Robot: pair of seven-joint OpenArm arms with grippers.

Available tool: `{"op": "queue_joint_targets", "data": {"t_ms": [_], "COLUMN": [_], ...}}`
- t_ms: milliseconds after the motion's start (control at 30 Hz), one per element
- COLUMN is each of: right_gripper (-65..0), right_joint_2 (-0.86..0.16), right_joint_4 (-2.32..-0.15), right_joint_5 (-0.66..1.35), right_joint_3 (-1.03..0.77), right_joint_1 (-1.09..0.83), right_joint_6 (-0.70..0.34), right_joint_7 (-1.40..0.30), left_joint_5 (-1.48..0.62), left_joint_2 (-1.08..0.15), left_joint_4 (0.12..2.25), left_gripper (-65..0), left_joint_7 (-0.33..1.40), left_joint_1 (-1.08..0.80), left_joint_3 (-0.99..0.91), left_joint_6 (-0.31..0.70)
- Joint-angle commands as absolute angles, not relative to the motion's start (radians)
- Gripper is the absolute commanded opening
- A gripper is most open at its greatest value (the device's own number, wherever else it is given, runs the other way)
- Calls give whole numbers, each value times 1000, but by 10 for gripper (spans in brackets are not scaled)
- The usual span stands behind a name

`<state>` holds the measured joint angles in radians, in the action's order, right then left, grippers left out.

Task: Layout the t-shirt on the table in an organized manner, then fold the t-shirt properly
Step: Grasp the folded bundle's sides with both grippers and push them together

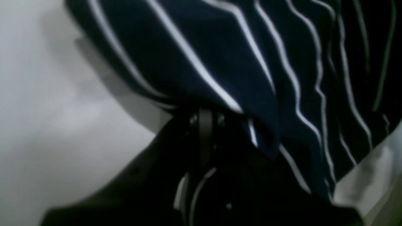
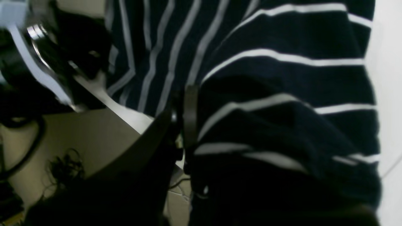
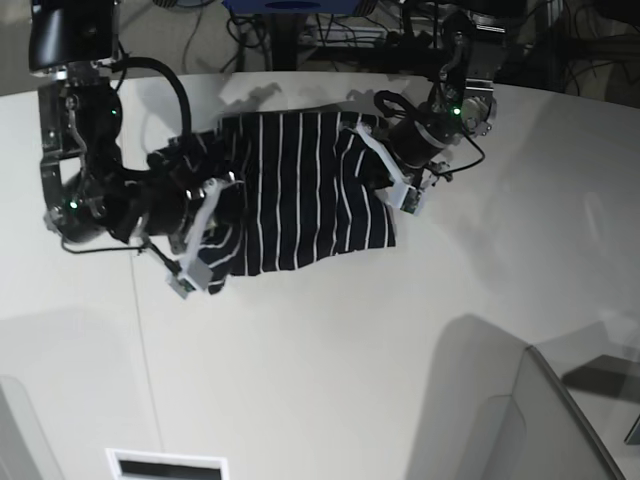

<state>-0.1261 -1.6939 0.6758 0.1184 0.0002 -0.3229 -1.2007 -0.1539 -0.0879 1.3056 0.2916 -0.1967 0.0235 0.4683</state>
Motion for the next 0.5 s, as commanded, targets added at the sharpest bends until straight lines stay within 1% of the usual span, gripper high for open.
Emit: {"op": "queue_joint_targets", "data": {"t_ms": [0, 100, 200, 300, 467], "right_gripper": [-644, -644, -644, -644, -644], "right_joint_2": [-127, -108, -96, -94, -102], "right_joint_4": [-1707, -1702, -1698, -1647, -1550], "right_joint_5": [700, 697, 696, 694, 694], "right_joint_3": [139, 185, 225, 259, 328], "right_joint_1": [27, 47, 53, 64, 79], "right_joint_6": [-308, -285, -283, -283, -283], "right_joint_7": [-1185, -1185, -1185, -1181, -1087], "left_joint_5": [-166, -166, -166, -166, -168], "left_joint_2": [-87, -87, -88, -88, -90], "left_joint_4": [1319, 1319, 1320, 1326, 1328], "left_gripper": [-650, -650, -650, -650, -650], "left_joint_7": [271, 271, 271, 271, 271], "left_joint_1": [-188, -188, -188, -193, -199], "left_joint_3": [24, 24, 19, 15, 13], "left_joint_6": [475, 475, 475, 475, 475]}}
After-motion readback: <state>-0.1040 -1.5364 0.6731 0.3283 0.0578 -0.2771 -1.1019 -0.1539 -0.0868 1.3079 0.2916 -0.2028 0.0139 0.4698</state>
